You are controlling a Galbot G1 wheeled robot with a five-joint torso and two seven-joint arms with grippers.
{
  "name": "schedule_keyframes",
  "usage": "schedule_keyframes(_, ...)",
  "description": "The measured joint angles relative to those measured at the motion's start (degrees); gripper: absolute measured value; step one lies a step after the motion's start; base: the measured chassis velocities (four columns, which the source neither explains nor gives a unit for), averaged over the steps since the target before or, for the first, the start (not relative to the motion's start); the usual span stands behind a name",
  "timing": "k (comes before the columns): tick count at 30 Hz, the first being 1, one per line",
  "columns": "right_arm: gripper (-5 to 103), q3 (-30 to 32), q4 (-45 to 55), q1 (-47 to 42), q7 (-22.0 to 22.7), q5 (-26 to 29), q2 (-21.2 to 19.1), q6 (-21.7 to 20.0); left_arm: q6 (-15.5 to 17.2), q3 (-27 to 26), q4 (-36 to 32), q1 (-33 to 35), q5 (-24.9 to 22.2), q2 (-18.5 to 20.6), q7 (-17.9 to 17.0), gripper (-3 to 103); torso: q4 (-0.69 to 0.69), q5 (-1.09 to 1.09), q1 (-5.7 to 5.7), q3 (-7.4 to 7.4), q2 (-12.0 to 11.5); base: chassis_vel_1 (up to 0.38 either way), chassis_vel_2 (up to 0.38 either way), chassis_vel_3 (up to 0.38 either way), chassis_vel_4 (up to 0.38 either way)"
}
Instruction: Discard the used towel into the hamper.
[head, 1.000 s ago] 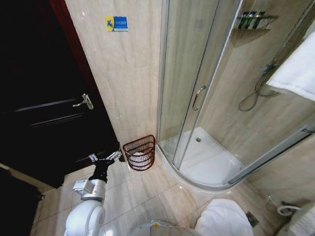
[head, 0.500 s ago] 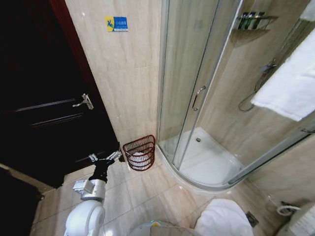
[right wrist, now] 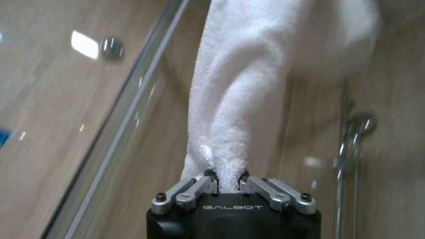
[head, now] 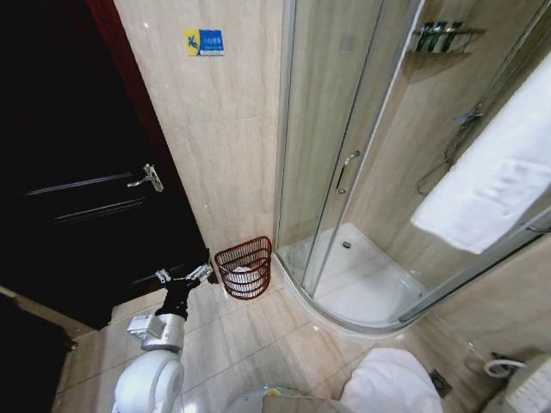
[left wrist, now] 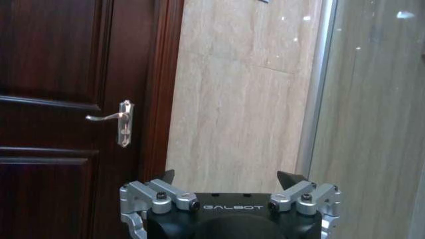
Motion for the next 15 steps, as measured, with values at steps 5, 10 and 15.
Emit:
schedule_keyframes(5,12,-0.59,2.82,-5.36,-2.13,-3.35,5.19,0.32,0.00,0.00,0.00,0.00,0.00,0.00,0.00,100,0.00,0.01,0.02,0.02,-0.01,0.000,0.000,0.000,0.000)
schedule_keyframes(10,12,-1.84,5.45,-8.61,-3.60,-5.86,9.94,1.08,0.00,0.00,0.00,0.00,0.00,0.00,0.00,100,0.00,-0.07,0.01,0.01,-0.01,0.000,0.000,0.000,0.000)
schedule_keyframes(15,12,-3.76,6.97,-11.66,-5.60,-8.84,13.86,2.06,0.00,0.00,0.00,0.00,0.00,0.00,0.00,100,-0.01,-0.03,0.01,0.00,-0.01,0.000,0.000,0.000,0.000)
